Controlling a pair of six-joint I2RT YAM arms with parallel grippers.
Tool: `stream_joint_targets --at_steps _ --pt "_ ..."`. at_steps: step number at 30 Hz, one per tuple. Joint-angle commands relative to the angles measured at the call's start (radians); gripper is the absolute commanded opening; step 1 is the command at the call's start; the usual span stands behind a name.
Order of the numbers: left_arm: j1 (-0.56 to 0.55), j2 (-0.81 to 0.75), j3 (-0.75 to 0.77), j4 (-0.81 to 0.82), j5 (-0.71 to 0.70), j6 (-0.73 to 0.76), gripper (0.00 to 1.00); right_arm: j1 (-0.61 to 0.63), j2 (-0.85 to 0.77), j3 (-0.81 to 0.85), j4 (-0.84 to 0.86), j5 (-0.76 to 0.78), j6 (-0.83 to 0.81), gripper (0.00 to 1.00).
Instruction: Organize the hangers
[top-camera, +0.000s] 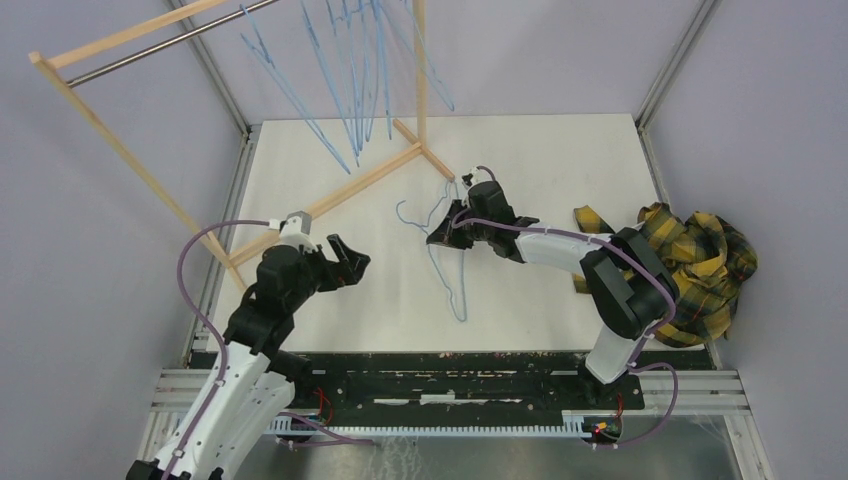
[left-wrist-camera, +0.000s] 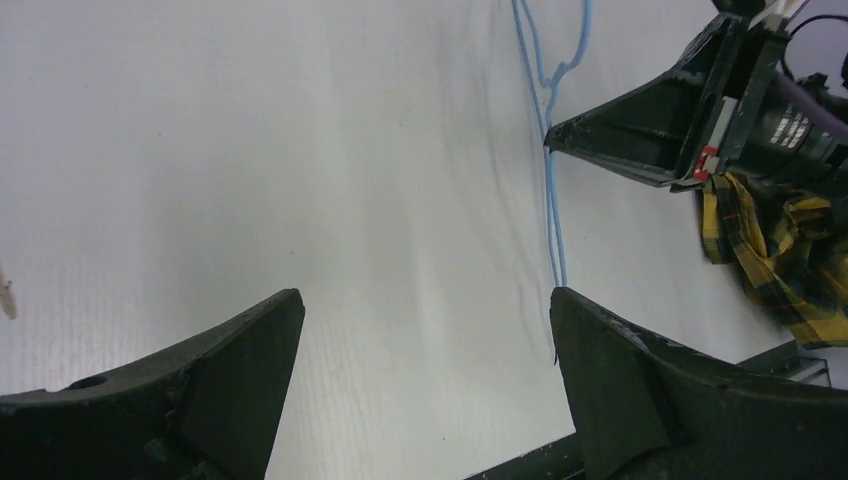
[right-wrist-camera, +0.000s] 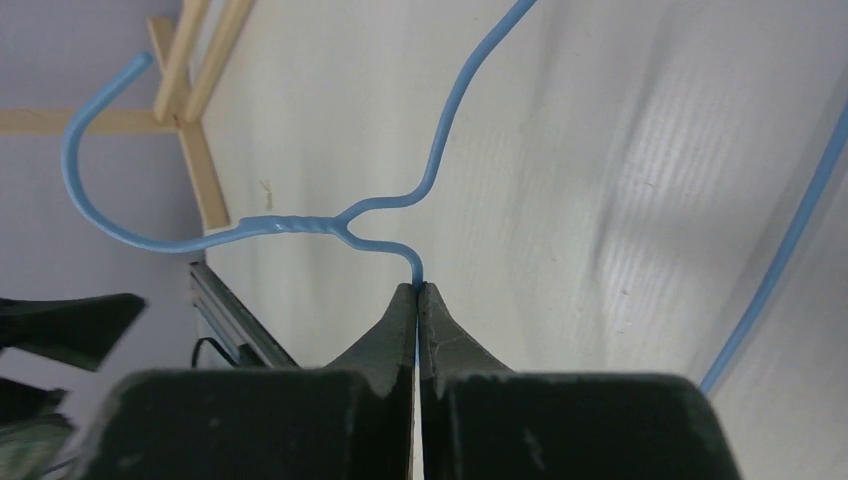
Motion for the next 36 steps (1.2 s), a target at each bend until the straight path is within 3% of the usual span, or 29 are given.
stream_joint_targets --at_steps 1,9,18,36 --pt "-0.020 0.003 -0.086 0.218 0.069 -0.095 0.99 0.000 0.018 0.005 0.221 -0.059 0.185 0.01" --pt "-0.142 0.099 -0.092 0.317 -0.028 -0.103 0.99 0.024 0.048 0.103 0.243 -0.020 0.255 0.01" --pt "-0.361 0.307 -0.077 0.445 -0.177 -0.114 0.99 0.066 0.102 0.216 0.242 -0.015 0.302 0.01" --pt "-0.592 0.645 0.002 0.514 -0.694 -0.137 0.99 0.087 0.014 0.151 0.313 -0.130 0.439 0.01"
